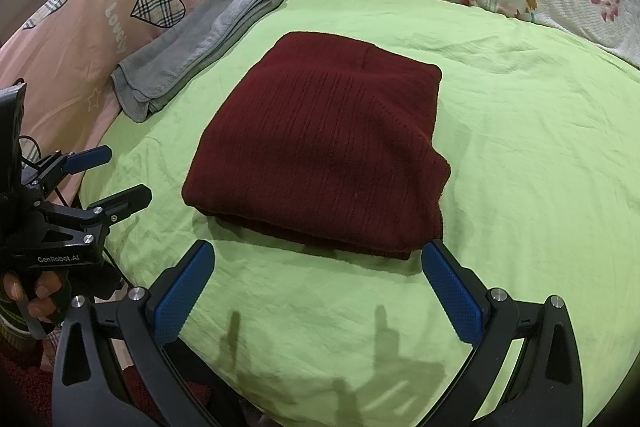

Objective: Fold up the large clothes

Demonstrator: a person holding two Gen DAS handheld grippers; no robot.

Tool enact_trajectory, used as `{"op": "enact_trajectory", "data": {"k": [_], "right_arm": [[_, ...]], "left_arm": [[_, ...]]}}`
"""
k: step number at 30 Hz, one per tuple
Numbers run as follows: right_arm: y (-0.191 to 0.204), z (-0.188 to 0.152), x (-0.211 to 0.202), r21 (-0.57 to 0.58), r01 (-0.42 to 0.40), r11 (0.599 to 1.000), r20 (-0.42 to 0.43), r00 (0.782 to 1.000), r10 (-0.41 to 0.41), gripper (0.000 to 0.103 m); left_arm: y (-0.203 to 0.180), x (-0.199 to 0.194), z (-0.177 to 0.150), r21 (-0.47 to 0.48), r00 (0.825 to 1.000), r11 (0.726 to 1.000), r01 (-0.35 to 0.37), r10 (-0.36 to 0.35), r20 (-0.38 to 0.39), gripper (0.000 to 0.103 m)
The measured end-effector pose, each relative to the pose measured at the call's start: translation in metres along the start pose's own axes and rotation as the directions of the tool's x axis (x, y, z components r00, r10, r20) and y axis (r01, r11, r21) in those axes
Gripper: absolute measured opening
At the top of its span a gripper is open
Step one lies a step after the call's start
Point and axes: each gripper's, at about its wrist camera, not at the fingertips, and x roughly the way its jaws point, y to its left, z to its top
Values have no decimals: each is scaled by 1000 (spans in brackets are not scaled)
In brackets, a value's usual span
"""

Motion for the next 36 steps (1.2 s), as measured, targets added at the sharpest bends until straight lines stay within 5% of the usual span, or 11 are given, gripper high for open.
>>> {"op": "enact_trajectory", "data": {"k": [36], "right_arm": [[-3, 5, -4, 1, -8, 1000, 10, 1000, 8, 103]], "left_arm": [[-6, -5, 2, -5, 1000, 1000, -2, 2, 6, 98]]}}
